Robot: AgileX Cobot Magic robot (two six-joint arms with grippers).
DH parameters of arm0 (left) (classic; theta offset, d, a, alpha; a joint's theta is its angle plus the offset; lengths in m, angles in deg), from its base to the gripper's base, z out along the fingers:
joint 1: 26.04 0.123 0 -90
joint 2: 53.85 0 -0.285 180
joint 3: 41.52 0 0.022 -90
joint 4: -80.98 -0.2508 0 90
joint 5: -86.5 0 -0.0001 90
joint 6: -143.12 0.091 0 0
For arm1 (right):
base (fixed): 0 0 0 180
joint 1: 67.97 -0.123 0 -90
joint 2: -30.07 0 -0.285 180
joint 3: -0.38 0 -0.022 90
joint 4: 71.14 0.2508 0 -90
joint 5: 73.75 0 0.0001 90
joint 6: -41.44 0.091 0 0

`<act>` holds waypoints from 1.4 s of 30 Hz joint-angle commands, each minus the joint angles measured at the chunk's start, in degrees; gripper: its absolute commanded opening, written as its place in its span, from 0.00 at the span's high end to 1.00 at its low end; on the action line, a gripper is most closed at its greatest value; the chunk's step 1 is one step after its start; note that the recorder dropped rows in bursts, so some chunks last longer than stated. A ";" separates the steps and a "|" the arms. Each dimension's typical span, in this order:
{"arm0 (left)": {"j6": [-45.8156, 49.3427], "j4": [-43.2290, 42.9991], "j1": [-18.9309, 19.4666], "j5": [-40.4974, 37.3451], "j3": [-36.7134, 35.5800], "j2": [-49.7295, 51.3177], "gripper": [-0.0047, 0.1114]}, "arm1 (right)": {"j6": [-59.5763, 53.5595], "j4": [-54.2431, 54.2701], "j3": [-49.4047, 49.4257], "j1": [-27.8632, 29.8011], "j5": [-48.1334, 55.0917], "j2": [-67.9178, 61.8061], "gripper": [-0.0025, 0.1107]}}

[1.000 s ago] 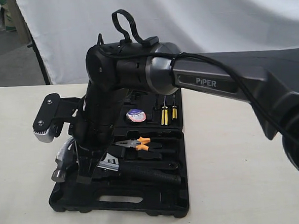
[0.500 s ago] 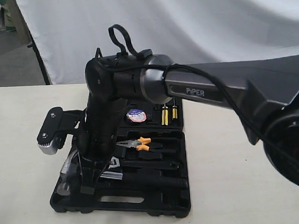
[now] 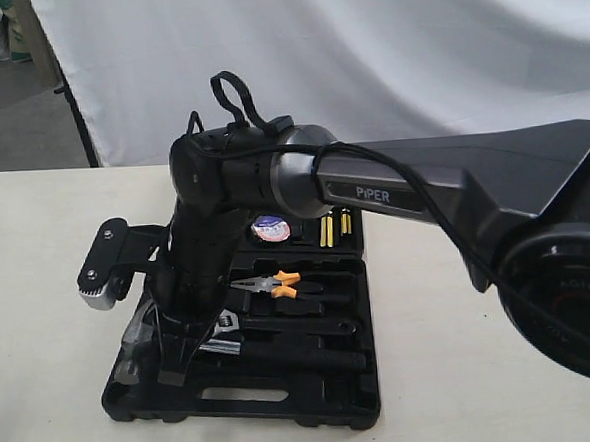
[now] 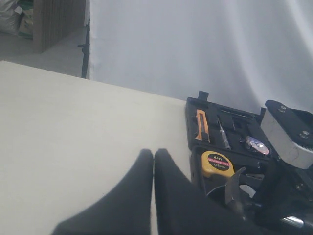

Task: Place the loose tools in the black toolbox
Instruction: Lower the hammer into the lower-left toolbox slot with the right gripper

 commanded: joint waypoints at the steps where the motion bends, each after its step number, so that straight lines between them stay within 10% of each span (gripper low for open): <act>1: -0.27 -0.25 1.45 0.41 0.15 -0.18 0.95 | 0.17 0.13 -0.44 0.13 -1.01 0.50 0.98; 10: -0.27 -0.25 1.45 0.41 0.15 -0.18 0.95 | 0.17 -0.04 -0.44 0.13 -1.22 0.50 0.98; 17: -0.27 -0.25 1.45 0.41 0.15 -0.18 0.95 | 1.22 0.43 -0.44 0.13 -1.01 0.50 0.38; 22: -0.27 -0.25 1.45 0.41 0.15 -0.18 0.95 | 1.22 -0.09 -0.44 0.13 -1.01 3.77 0.41; 30: -0.27 -0.25 1.45 0.41 0.15 -0.18 0.95 | 1.47 -0.38 -0.44 0.13 -2.33 5.54 0.98; 42: -0.27 -0.25 1.45 0.41 0.15 -0.18 0.95 | 6.51 -1.86 -0.44 0.13 4.77 -9.81 0.98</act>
